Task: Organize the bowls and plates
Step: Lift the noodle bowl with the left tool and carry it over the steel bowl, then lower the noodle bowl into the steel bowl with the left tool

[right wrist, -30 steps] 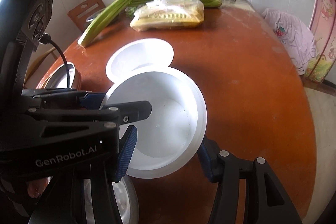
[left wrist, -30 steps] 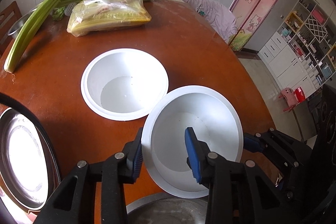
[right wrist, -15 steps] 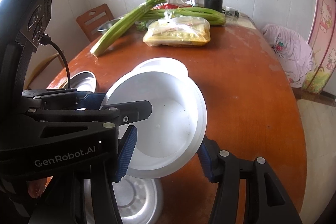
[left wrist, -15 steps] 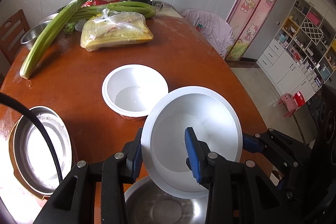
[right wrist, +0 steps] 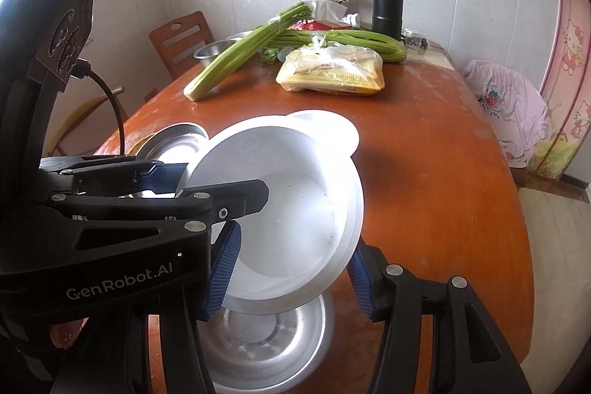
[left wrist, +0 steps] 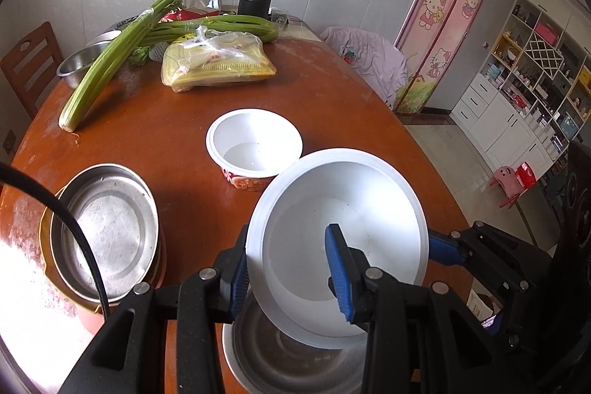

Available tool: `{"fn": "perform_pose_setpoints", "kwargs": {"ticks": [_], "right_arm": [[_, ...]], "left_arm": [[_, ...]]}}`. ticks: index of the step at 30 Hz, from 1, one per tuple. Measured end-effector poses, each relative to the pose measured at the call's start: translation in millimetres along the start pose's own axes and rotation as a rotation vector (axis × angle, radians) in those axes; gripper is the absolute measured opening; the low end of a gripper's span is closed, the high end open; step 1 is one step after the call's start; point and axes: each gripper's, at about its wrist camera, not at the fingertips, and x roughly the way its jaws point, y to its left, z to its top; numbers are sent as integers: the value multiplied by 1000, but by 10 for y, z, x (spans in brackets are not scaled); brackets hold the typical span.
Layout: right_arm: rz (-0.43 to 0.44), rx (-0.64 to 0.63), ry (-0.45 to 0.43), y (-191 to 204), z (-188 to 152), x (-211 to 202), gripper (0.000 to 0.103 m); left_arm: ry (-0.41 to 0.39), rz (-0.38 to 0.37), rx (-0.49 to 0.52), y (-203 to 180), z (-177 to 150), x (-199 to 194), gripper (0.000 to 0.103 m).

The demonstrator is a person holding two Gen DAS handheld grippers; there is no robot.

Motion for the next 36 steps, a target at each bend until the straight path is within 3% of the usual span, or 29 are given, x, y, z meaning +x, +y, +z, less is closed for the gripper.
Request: {"fn": "perform_pose_setpoints", "kwargs": {"ticks": [14,36], "right_arm": [[-3,-16,11,233,-240,-145,58],[6,4,98,242,-500,32,58]], "left_arm": [[11,3,5,22,-310,-138,38],[101,18,25,2,-577,84,38]]}}
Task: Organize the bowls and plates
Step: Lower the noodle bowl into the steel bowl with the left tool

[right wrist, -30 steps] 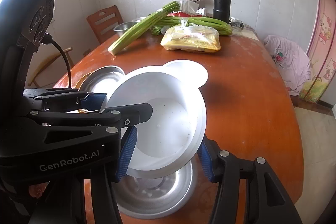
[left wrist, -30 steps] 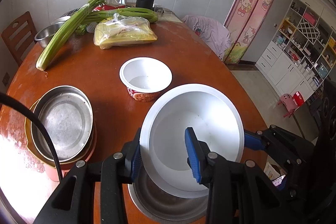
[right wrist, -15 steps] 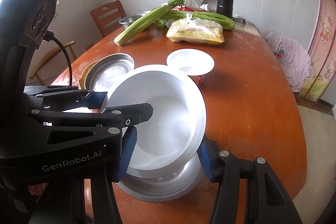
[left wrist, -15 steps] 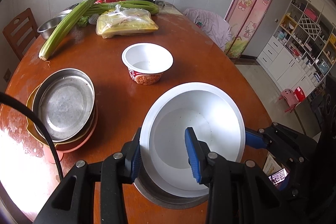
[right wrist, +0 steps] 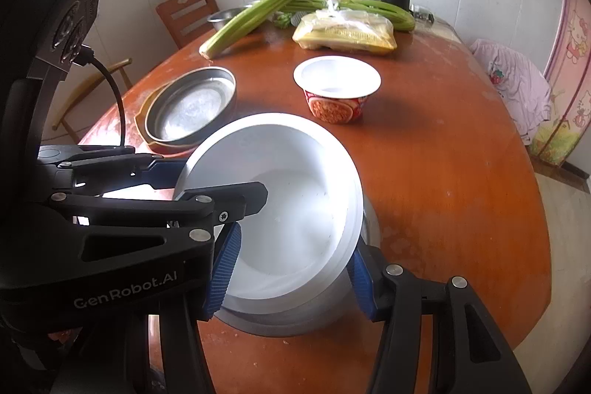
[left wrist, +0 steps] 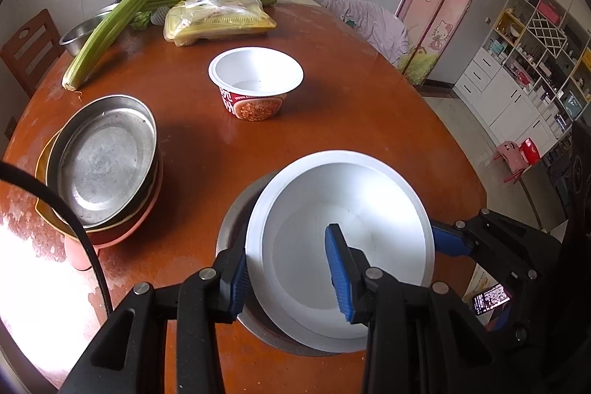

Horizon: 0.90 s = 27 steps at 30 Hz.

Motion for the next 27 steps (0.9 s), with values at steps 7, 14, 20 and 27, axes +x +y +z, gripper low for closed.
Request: {"fn": "perform_pose_setpoints", "kwargs": {"ticks": [7,14,20,27], "right_arm": [[1,5,17,-20,-35,57,58],[-4,3,35,-15,-63,121,58],[-11,-3,42,-6,-53,159,58],[-21,-9,51,0,-61,204,58]], "left_arm": [[14,1,-2,8,-26,66,38],[28,9,-3,17,-45,132,38],[33,18,-3,21,-50,177,38],[41,27,0,36,-53,227,38]]}}
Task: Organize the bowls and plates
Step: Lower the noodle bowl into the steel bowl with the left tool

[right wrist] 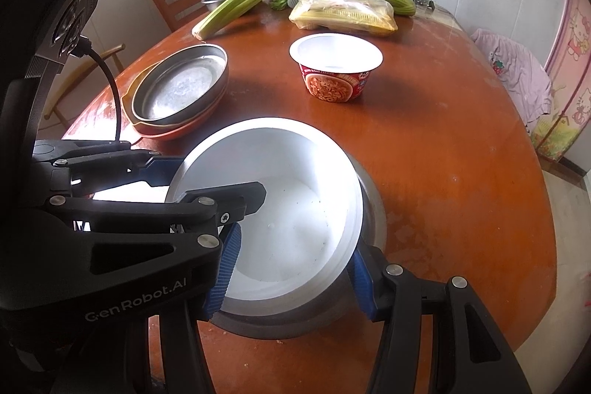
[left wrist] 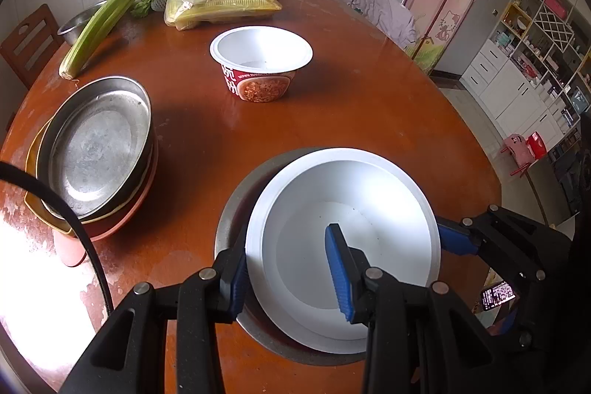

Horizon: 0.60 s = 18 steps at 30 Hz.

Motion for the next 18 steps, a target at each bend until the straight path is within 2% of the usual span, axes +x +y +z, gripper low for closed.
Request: {"fn": "perform_pose_setpoints", "kwargs": {"ticks": [18], "right_arm": [[-12,-7,20,-7,9,97,58]], "left_arm": [[20,5,-2,23,-6,96,39]]}}
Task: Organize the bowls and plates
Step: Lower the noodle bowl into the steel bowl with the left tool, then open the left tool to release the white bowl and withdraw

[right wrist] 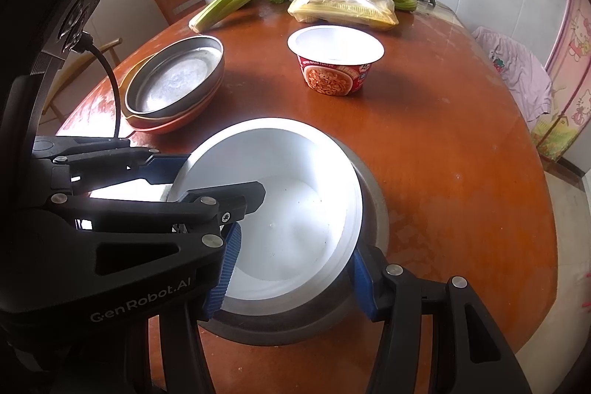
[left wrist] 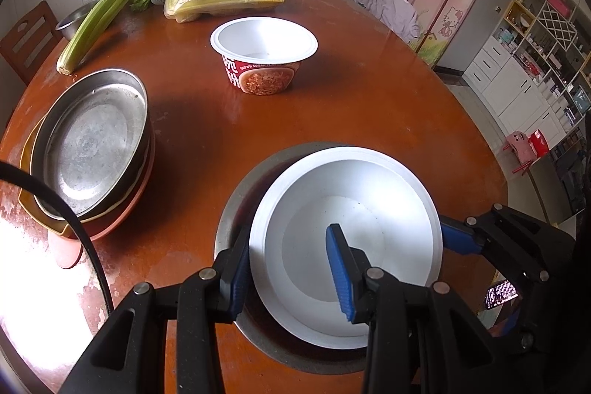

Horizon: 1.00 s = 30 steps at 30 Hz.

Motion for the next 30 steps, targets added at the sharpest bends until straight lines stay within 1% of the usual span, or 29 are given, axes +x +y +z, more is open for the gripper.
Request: {"fn": "perform_pose_setpoints", "kwargs": {"ticks": [12,30], "right_arm": [[-24,4,-2,-42,6,22,58],[-16,16,-20,-79,13,-38,57]], "left_arm": [[1,-5,-6,23,28,8,39],[-23,1,-11,41,64,-121,40]]}}
